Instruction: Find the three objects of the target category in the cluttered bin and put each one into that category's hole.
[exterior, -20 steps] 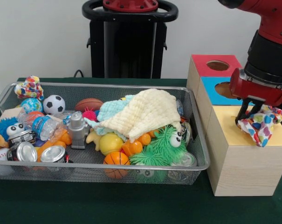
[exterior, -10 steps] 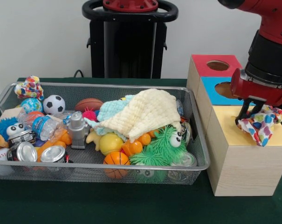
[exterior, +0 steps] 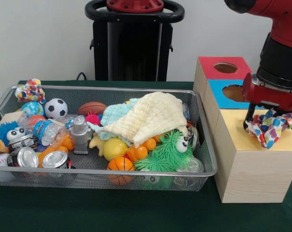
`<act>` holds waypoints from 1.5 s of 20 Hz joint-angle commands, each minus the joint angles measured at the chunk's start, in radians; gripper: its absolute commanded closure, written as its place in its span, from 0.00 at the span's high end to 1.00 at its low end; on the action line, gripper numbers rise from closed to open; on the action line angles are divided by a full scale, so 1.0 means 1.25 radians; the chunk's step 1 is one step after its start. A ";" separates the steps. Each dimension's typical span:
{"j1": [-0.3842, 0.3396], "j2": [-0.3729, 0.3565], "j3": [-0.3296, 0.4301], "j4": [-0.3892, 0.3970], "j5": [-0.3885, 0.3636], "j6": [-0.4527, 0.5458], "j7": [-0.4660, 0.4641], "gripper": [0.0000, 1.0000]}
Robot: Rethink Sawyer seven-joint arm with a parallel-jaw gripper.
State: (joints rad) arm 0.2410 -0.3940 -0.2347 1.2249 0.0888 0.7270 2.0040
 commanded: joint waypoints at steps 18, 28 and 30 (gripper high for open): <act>-0.030 -0.032 0.062 0.068 0.003 0.165 0.044 1.00; -0.039 -0.072 0.072 0.084 0.001 0.201 0.015 0.00; -0.040 -0.075 0.074 0.090 0.000 0.196 0.013 0.00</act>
State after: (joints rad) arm 0.2328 -0.4314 -0.2276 1.2261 0.0865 0.8102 2.0040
